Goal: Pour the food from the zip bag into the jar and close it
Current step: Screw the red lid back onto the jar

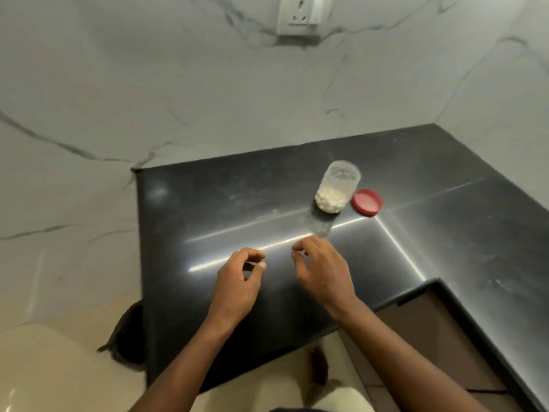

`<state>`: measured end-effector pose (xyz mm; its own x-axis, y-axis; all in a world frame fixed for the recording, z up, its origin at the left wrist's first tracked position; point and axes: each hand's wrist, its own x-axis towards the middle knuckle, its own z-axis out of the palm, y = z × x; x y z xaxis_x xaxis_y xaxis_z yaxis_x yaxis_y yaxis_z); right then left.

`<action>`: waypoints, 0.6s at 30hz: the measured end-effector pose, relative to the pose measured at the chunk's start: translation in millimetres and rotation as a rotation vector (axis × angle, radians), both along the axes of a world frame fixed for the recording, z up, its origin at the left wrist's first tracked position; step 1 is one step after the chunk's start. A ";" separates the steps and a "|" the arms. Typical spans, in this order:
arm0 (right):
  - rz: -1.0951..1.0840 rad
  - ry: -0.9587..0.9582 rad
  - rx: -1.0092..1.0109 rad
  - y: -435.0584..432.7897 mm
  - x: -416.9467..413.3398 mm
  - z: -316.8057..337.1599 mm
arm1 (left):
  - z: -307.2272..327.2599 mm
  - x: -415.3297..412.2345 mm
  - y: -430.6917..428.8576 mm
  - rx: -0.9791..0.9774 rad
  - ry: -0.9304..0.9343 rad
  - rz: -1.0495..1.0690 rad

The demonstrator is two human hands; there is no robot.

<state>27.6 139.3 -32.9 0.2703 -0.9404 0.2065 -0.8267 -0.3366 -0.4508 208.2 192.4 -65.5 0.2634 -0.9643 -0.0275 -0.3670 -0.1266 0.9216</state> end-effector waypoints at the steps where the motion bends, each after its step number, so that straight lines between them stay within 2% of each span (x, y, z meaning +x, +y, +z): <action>1: -0.008 -0.005 0.001 -15.7 -16.4 -0.2 | -0.6 -16.7 -16.4 0.002 0.006 0.014; 12: 0.035 -0.050 0.016 -211.3 -157.4 -4.2 | 4.9 -148.8 -185.0 0.052 0.082 0.101; 15: 0.122 0.156 0.100 -254.6 -166.3 -8.1 | 0.1 -167.6 -217.4 0.084 0.121 0.162; 18: 0.193 0.423 0.320 -284.3 -166.4 -12.0 | -5.3 -178.8 -238.4 0.057 0.151 0.126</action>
<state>-138.8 -145.0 -44.9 0.4410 -0.8635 -0.2445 -0.8945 -0.4008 -0.1981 29.4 -46.1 -70.8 0.3704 -0.9199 -0.1290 -0.2031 -0.2158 0.9551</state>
